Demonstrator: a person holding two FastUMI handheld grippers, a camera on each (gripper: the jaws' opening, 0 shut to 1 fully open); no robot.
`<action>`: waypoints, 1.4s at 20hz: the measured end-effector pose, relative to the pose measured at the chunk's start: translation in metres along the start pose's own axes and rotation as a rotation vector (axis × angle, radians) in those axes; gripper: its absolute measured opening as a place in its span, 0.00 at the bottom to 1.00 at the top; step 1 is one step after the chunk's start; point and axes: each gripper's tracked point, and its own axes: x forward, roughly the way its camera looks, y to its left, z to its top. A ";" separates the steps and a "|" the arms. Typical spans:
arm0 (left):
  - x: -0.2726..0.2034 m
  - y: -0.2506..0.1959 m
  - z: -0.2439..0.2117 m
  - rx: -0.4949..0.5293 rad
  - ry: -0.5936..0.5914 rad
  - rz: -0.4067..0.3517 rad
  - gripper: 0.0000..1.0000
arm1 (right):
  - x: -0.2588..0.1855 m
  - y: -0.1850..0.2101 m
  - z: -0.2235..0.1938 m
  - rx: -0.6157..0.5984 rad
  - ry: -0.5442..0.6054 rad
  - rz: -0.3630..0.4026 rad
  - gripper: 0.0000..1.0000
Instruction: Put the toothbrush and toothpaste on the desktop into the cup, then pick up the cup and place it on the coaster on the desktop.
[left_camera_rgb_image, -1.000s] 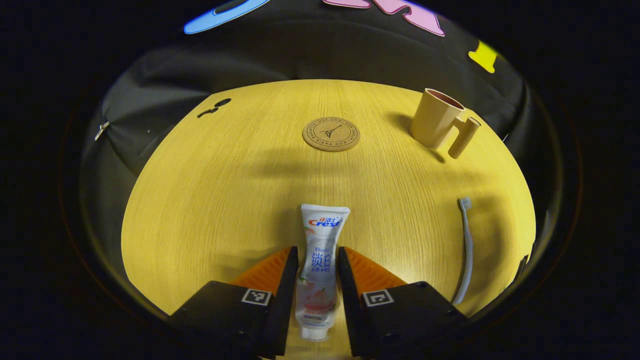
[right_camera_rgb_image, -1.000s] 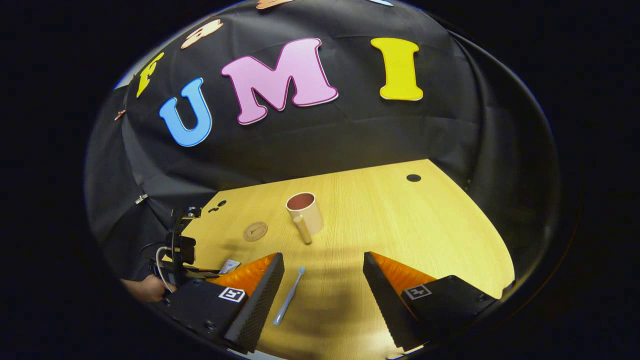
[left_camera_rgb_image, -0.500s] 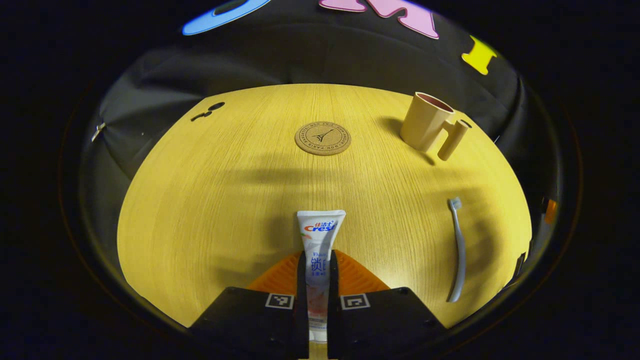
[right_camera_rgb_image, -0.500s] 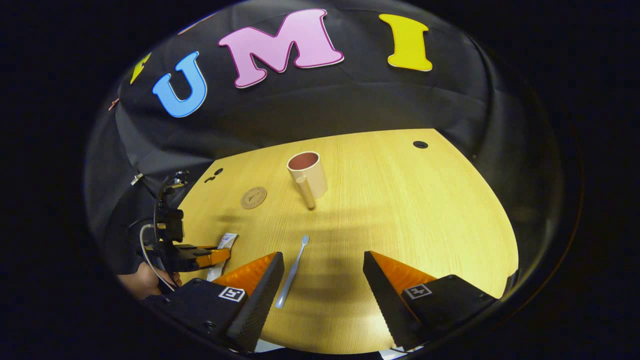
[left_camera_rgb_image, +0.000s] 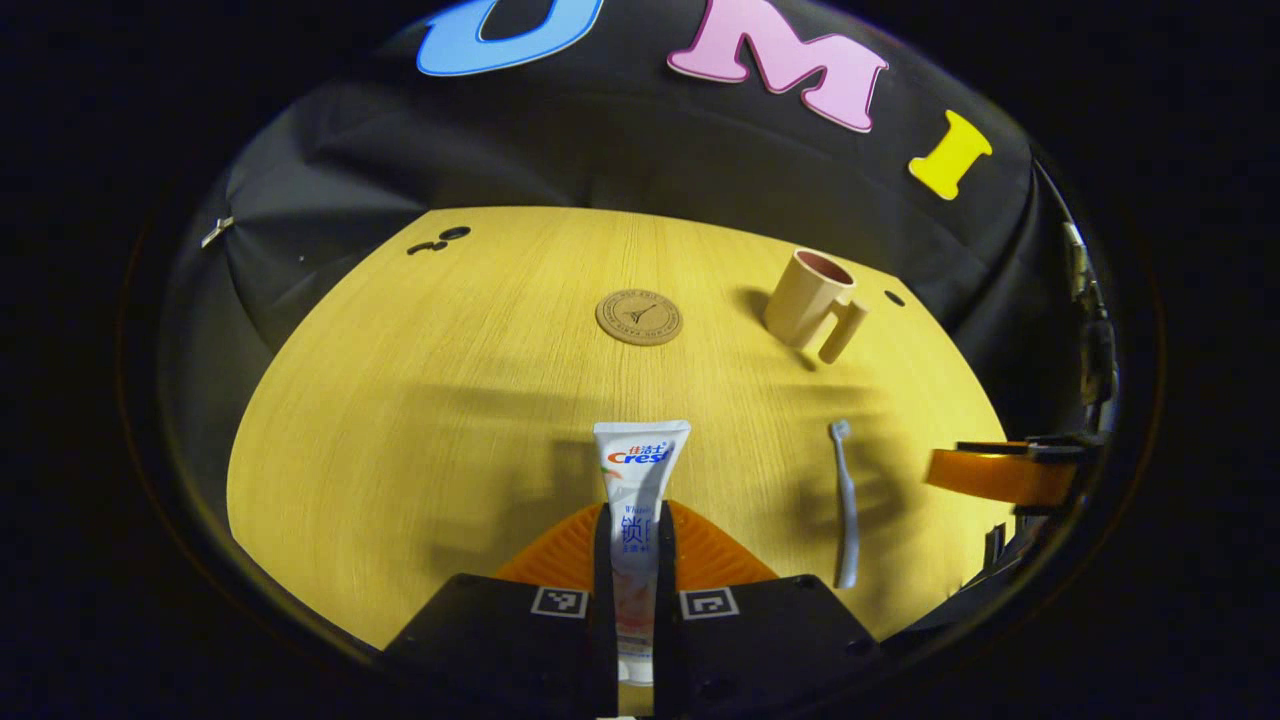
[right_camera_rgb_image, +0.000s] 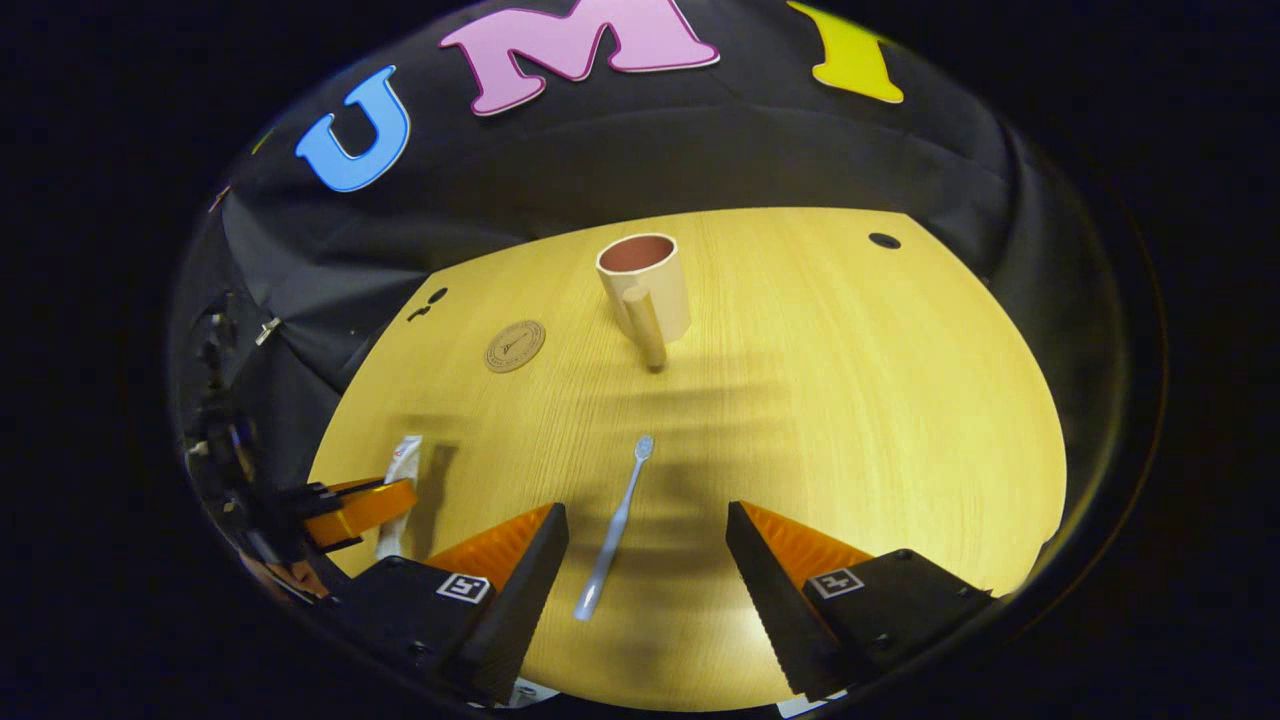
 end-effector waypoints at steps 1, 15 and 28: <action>-0.009 0.000 -0.001 -0.017 -0.011 -0.005 0.19 | 0.008 0.000 -0.003 -0.008 0.021 -0.014 0.98; -0.061 0.032 -0.053 -0.069 -0.001 0.033 0.19 | 0.059 0.014 -0.047 -0.143 0.146 -0.163 0.75; -0.046 -0.001 -0.048 -0.046 0.013 -0.023 0.19 | 0.061 0.000 -0.039 -0.102 0.173 -0.039 0.06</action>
